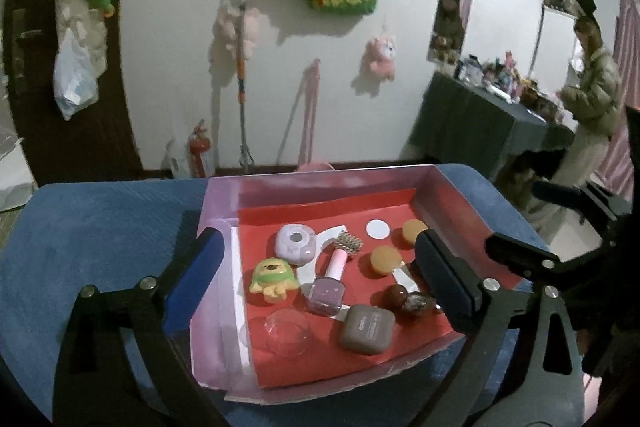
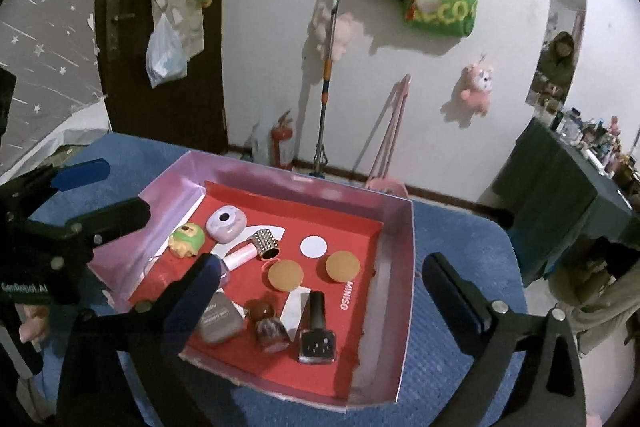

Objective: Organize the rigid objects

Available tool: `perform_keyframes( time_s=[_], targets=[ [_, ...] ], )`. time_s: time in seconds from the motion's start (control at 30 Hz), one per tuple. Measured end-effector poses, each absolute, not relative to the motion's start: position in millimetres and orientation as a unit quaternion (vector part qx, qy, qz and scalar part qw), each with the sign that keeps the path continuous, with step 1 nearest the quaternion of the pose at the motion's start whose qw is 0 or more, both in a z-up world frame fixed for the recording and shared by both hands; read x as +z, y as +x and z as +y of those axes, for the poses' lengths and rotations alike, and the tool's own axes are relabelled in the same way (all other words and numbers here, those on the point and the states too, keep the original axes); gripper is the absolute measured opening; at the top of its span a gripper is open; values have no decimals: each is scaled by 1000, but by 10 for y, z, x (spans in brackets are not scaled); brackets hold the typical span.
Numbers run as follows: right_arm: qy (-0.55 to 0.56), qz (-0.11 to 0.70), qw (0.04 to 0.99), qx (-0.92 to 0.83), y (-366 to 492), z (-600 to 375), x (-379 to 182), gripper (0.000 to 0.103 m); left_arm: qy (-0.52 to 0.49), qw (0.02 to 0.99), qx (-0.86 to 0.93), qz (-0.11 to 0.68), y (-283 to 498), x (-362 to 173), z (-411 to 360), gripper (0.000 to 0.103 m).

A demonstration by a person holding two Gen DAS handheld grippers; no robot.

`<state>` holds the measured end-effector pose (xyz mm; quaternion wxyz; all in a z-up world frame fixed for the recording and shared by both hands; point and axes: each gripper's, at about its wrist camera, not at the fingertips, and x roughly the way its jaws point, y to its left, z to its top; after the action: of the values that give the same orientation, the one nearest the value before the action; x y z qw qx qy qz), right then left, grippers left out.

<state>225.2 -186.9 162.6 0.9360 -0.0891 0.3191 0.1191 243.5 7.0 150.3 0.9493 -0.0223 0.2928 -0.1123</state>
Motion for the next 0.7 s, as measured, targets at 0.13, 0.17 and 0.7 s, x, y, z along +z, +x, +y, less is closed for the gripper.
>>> perform_keyframes(
  time_s=[0.13,0.17,0.7],
  targets=[
    [-76,299,945,107,2106,-1944,1493,103,-34,955,-95,278,2359,1333,138,98],
    [-74,299,946,104,2091,-1955,1456,103,-38,955,-93,278,2361,1282,150,98],
    [-73,240,966,55,2243,-1965,897,103,1,963,-61,263,2467,776,-3,98]
  ],
)
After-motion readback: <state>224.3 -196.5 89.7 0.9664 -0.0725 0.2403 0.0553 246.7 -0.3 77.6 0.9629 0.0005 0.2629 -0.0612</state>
